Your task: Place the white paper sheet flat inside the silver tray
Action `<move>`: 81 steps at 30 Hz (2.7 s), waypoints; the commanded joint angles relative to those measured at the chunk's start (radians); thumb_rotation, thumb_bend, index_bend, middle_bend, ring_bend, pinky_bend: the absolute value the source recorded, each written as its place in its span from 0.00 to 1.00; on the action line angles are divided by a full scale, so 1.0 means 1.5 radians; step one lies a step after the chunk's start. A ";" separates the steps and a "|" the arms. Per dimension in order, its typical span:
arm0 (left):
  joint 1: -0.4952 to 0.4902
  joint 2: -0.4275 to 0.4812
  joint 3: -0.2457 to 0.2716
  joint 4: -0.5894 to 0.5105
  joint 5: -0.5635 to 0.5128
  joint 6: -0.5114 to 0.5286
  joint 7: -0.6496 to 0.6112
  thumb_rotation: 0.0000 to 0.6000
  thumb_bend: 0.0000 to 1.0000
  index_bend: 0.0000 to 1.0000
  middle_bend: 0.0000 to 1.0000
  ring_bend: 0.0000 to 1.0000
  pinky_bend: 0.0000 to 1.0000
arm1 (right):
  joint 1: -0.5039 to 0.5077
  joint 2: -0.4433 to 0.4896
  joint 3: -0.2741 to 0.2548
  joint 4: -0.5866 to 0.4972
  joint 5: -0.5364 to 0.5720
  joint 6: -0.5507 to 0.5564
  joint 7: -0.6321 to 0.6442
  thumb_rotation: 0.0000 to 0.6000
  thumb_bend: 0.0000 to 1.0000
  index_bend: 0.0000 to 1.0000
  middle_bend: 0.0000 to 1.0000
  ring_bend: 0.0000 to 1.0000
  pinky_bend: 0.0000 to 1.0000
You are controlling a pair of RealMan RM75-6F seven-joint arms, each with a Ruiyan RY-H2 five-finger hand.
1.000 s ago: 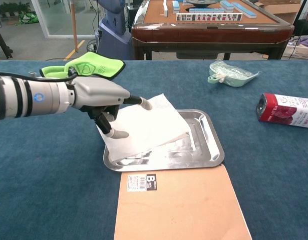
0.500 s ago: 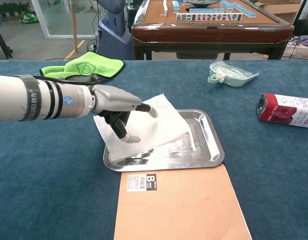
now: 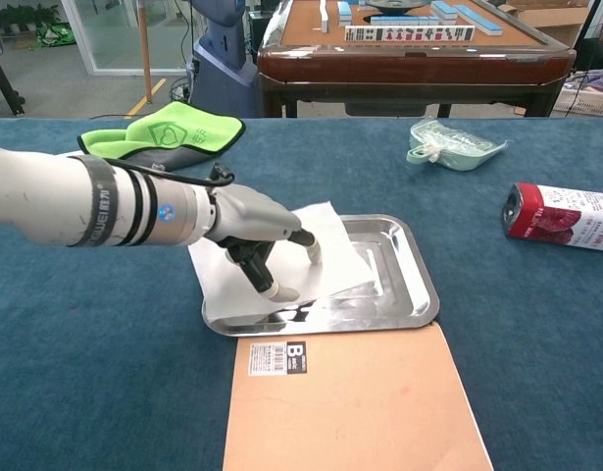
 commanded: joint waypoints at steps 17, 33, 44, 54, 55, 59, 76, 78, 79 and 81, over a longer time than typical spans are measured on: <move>-0.028 -0.007 0.026 -0.058 0.029 0.036 -0.002 0.42 0.31 0.17 1.00 1.00 1.00 | -0.006 0.001 -0.001 0.002 -0.002 0.009 0.003 1.00 0.11 0.17 0.25 0.14 0.17; -0.025 0.020 0.029 -0.082 0.025 0.068 -0.018 0.43 0.31 0.16 1.00 1.00 1.00 | -0.006 0.000 0.000 0.006 -0.006 0.011 0.010 1.00 0.11 0.17 0.25 0.14 0.17; -0.025 0.076 0.088 -0.121 -0.012 0.091 0.039 0.43 0.31 0.16 1.00 1.00 1.00 | -0.001 -0.003 0.000 0.009 -0.011 0.006 0.013 1.00 0.11 0.17 0.25 0.14 0.17; -0.037 0.079 0.100 -0.157 -0.035 0.103 0.068 0.43 0.31 0.16 1.00 1.00 1.00 | -0.001 -0.002 -0.001 0.003 -0.015 0.007 0.007 1.00 0.11 0.17 0.25 0.14 0.17; -0.039 0.076 0.098 -0.157 -0.039 0.103 0.068 0.43 0.31 0.16 1.00 1.00 1.00 | -0.001 -0.001 -0.001 0.003 -0.015 0.007 0.007 1.00 0.11 0.17 0.25 0.14 0.17; -0.046 0.066 0.092 -0.156 -0.054 0.100 0.071 0.43 0.31 0.17 1.00 1.00 1.00 | -0.002 0.000 -0.002 0.002 -0.014 0.008 0.006 1.00 0.11 0.17 0.25 0.14 0.17; -0.070 0.036 0.079 -0.122 -0.132 0.120 0.086 0.43 0.31 0.17 1.00 1.00 1.00 | -0.008 0.001 -0.002 0.009 -0.011 0.015 0.016 1.00 0.11 0.17 0.25 0.14 0.17; -0.071 0.037 0.079 -0.126 -0.134 0.122 0.087 0.43 0.31 0.17 1.00 1.00 1.00 | -0.007 0.001 -0.002 0.010 -0.012 0.015 0.016 1.00 0.11 0.17 0.25 0.14 0.17; -0.071 0.038 0.078 -0.129 -0.134 0.122 0.087 0.43 0.31 0.16 1.00 1.00 1.00 | -0.007 0.001 -0.001 0.010 -0.013 0.014 0.016 1.00 0.11 0.17 0.25 0.14 0.17; -0.071 0.040 0.076 -0.134 -0.131 0.124 0.085 0.43 0.31 0.16 1.00 1.00 1.00 | -0.006 0.001 -0.001 0.009 -0.012 0.013 0.016 1.00 0.11 0.17 0.25 0.14 0.17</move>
